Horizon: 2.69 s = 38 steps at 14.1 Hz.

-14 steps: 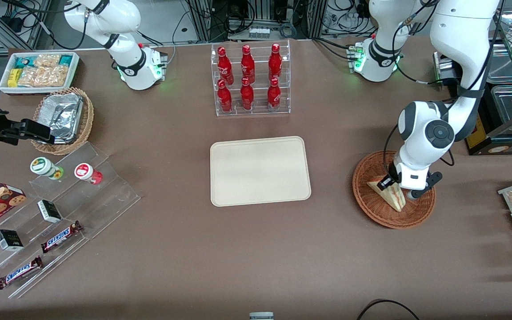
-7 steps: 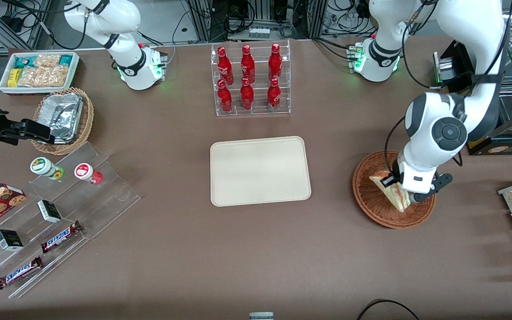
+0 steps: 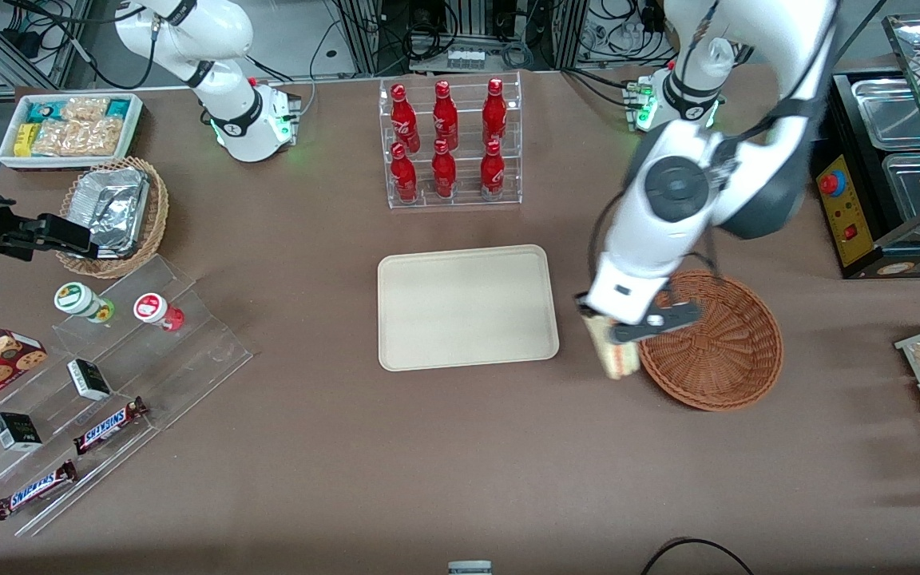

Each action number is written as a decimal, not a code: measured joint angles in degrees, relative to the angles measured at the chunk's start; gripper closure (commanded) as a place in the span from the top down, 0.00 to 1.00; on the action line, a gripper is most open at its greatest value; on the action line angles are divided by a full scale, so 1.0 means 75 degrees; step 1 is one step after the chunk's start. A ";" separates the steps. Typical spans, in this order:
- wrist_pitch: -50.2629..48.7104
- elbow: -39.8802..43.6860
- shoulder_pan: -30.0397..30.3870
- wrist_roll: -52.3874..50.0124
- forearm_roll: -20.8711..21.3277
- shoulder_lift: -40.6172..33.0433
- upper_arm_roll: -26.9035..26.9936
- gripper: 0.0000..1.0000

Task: Place sandwich from basket to tray
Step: 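Lift the sandwich and carry it with the left gripper to the tray, then lower the sandwich onto the cream tray and open the left gripper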

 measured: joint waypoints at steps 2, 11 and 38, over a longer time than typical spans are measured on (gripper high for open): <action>0.0025 0.0595 -0.0465 -0.0045 -0.0108 0.0660 -0.0012 0.00; 0.0349 0.1858 -0.1905 -0.0224 -0.0323 0.2581 -0.0030 0.00; 0.0347 0.1504 -0.2485 -0.0593 -0.0322 0.2205 0.0164 1.00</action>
